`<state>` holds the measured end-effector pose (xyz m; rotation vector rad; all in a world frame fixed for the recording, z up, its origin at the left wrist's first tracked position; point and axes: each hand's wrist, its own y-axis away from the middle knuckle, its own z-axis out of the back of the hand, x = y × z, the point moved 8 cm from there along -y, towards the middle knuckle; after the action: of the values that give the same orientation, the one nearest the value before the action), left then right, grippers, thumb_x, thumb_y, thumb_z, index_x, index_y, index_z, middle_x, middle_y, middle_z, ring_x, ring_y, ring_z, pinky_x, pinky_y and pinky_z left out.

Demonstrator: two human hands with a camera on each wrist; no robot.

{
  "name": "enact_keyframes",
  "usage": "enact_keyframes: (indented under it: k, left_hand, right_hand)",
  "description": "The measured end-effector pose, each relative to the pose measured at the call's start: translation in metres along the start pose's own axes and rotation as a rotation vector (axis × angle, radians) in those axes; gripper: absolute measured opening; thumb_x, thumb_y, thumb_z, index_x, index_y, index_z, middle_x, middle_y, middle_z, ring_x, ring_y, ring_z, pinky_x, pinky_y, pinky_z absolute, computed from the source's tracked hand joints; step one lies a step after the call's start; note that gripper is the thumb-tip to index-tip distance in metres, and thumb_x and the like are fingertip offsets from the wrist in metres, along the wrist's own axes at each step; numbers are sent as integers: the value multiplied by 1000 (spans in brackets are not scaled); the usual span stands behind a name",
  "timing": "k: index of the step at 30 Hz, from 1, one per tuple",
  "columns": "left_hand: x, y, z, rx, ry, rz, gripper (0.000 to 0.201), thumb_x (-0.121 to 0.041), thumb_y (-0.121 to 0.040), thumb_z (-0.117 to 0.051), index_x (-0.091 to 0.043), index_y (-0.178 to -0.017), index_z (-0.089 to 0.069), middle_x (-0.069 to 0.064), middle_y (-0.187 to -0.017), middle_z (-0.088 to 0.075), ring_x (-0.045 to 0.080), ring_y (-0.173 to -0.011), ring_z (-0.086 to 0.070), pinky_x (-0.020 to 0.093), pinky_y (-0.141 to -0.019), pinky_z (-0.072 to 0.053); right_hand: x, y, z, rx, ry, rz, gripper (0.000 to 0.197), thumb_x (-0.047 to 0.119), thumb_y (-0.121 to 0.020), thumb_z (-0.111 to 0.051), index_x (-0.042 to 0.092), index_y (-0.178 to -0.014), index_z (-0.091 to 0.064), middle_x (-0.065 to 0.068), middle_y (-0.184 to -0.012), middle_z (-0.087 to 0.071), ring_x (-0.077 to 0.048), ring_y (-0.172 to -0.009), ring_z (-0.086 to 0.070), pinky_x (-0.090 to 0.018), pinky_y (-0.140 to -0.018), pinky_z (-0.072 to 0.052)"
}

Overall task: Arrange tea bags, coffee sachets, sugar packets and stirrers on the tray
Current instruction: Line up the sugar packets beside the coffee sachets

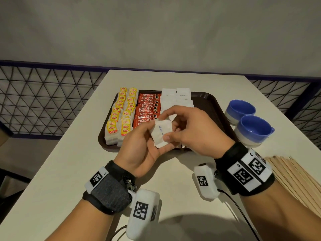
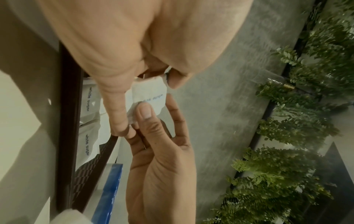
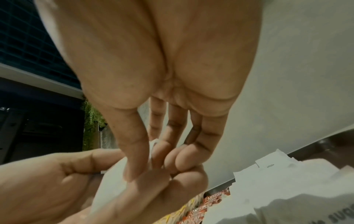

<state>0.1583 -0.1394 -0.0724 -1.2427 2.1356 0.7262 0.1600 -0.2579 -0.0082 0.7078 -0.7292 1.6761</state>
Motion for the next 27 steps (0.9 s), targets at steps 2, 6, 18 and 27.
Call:
enact_keyframes:
  k: [2,6,18,27]
  left_hand:
    - [-3,-1,6,-49,11,-10,43,-22,-108,-34,-3,-140,-55,22,-132,-68,38,-126,-63,62,-110,-45]
    - [-10,-2,10,-87,53,-47,33,-13,-106,-40,-1,-131,-58,22,-126,-71,43,-117,-68,62,-97,-55]
    - [-15,-6,21,-131,-190,-149,36,3,-96,-60,-2,-132,-63,16,-122,-74,32,-109,-74,41,-85,-64]
    - [-20,-4,18,-137,-193,-231,42,-8,-81,-69,-11,-123,-67,12,-118,-77,31,-107,-75,35,-81,-64]
  right_hand:
    - [-2,-6,4,-33,-53,-5,47,5,-79,-87,33,-111,-69,-4,-78,-74,-11,-66,-71,-34,-71,-64]
    - [-6,-13,13,-45,-119,-35,30,4,-81,-86,20,-102,-73,-4,-77,-78,-12,-71,-77,-36,-76,-65]
    - [-16,-19,21,-87,-191,-64,17,10,-97,-71,23,-103,-79,-2,-104,-75,-25,-83,-78,-43,-64,-66]
    - [-25,-14,23,-26,-294,-97,21,3,-79,-87,3,-95,-74,-22,-87,-75,-38,-72,-75,-35,-67,-66]
